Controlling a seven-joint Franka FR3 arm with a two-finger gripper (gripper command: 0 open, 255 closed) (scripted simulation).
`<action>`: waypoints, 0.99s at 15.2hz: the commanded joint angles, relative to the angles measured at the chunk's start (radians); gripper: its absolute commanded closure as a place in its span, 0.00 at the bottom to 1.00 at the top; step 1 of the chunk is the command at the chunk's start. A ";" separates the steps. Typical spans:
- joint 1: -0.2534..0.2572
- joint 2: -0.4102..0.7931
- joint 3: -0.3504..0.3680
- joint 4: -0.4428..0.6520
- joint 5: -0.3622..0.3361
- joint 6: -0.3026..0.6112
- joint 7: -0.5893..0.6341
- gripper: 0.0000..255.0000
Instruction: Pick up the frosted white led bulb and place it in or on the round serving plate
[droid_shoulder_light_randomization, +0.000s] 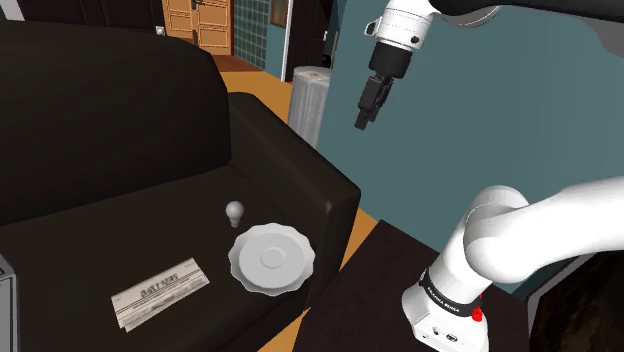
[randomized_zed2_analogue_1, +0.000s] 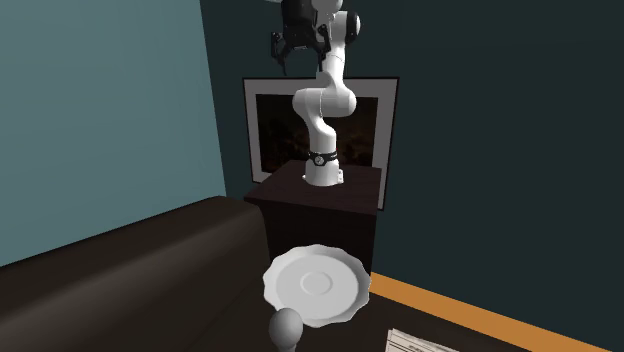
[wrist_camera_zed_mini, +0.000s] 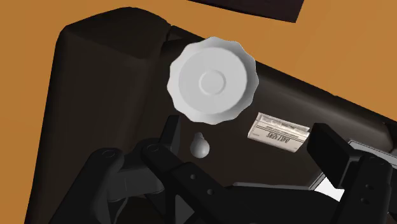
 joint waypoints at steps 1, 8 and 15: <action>0.000 0.000 0.000 0.000 0.000 0.000 0.000 0.00; 0.009 0.195 0.002 -0.040 0.028 0.220 -0.015 0.00; 0.023 0.435 0.003 -0.012 0.064 0.415 -0.037 0.00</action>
